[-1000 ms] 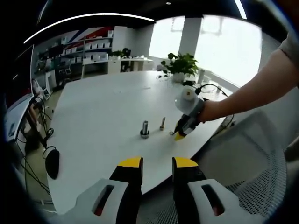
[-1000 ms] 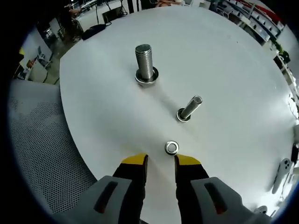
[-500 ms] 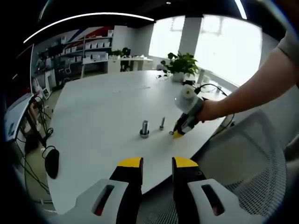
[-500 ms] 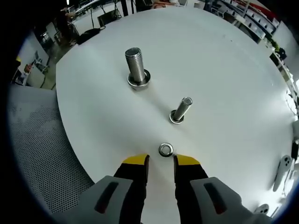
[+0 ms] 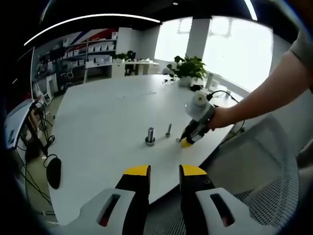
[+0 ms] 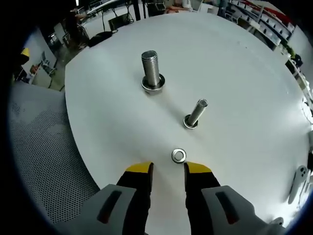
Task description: Place the washer onto the threaded stud by aligning its center hole with the stud, sliding it down to the base, and recovering from edge contact or off-axis alignment until the washer reaches the visible bottom stop.
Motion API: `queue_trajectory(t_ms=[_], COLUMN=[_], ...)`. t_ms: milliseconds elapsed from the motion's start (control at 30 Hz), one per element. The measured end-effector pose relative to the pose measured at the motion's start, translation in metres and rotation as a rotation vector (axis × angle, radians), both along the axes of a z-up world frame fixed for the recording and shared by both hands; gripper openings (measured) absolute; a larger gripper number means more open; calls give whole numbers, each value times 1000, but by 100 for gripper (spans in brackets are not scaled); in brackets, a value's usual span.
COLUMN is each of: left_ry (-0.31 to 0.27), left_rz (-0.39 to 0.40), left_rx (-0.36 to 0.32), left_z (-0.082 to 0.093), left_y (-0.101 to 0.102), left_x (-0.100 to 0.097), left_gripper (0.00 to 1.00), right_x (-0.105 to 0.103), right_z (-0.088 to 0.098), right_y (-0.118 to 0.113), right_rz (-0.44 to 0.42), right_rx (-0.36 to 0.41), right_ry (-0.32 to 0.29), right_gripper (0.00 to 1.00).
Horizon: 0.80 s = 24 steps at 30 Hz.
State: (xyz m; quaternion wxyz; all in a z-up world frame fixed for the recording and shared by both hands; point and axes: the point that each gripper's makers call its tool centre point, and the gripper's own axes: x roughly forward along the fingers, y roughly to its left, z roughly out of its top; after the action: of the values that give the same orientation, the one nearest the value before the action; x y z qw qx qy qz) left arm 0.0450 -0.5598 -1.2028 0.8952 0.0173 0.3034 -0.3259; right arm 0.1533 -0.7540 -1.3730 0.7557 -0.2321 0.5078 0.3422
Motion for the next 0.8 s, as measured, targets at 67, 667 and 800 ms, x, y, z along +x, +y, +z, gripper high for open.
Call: queue_trajectory(t_ms=[67, 667, 800], left_ry=[-1, 1, 2], left_rz=[1, 10, 14], left_rx=[0, 5, 6], left_z=[0, -1, -1], left_y=[0, 2, 3], left_x=[0, 1, 1], left_gripper=[21, 20, 20], right_x=[4, 13, 14], right_z=[0, -2, -3], right_y=[0, 5, 5], right_rz=[-1, 228, 227], right_rx=[1, -218, -243], right_ry=[-3, 127, 145], right_gripper=[26, 16, 15])
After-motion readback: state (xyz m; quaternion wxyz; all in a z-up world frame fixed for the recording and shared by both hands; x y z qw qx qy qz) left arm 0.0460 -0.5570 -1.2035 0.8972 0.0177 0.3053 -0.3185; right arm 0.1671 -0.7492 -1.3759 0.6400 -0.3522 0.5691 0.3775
